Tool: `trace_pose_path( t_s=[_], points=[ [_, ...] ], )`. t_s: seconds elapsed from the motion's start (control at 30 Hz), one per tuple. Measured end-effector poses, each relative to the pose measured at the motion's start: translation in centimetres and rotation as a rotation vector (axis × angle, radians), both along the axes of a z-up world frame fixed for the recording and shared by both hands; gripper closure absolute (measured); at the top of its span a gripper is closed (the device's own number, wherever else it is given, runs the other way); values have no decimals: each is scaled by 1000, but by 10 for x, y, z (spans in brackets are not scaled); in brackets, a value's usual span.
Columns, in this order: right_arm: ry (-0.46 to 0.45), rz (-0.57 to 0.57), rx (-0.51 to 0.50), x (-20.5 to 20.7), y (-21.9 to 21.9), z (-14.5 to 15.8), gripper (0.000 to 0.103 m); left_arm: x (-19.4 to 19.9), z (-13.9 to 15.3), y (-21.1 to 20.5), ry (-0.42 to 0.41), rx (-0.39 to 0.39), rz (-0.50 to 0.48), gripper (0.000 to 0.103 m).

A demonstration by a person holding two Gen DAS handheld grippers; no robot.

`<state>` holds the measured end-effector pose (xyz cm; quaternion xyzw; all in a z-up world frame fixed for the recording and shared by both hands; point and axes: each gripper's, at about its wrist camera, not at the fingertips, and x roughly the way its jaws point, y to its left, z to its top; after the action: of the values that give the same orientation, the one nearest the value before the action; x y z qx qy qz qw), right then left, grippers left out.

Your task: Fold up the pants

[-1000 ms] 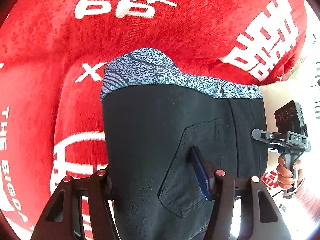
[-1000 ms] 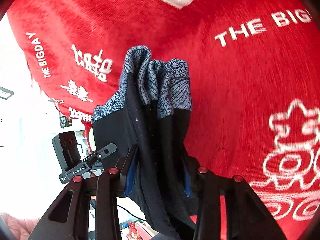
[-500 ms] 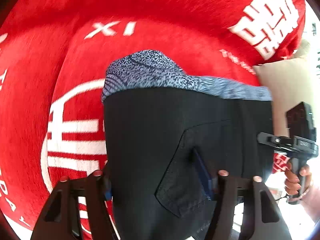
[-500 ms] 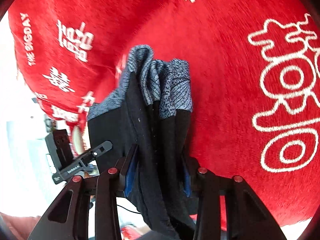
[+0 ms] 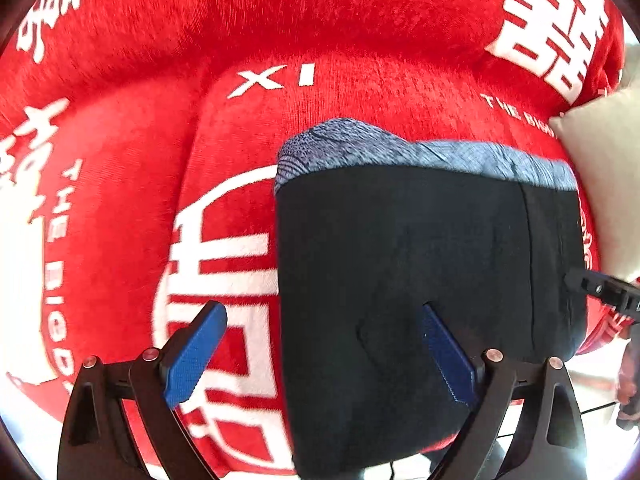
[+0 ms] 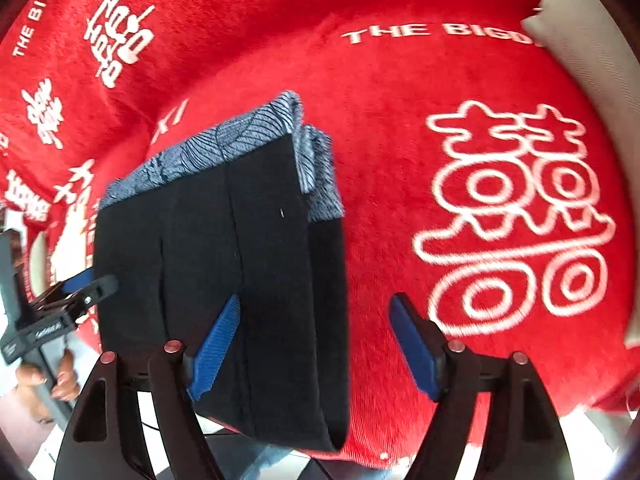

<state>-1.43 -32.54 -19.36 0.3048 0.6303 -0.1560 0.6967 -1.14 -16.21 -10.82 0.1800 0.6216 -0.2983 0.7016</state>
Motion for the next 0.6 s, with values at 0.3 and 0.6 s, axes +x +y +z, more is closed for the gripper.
trace_pose_path(
  t_s=[0.3, 0.6],
  points=[
    [105, -51, -151, -33, 29, 50, 0, -45, 36, 16, -16, 51, -26, 1],
    [87, -52, -171, -26, 76, 90, 0, -72, 85, 31, -100, 92, -9, 1]
  ],
)
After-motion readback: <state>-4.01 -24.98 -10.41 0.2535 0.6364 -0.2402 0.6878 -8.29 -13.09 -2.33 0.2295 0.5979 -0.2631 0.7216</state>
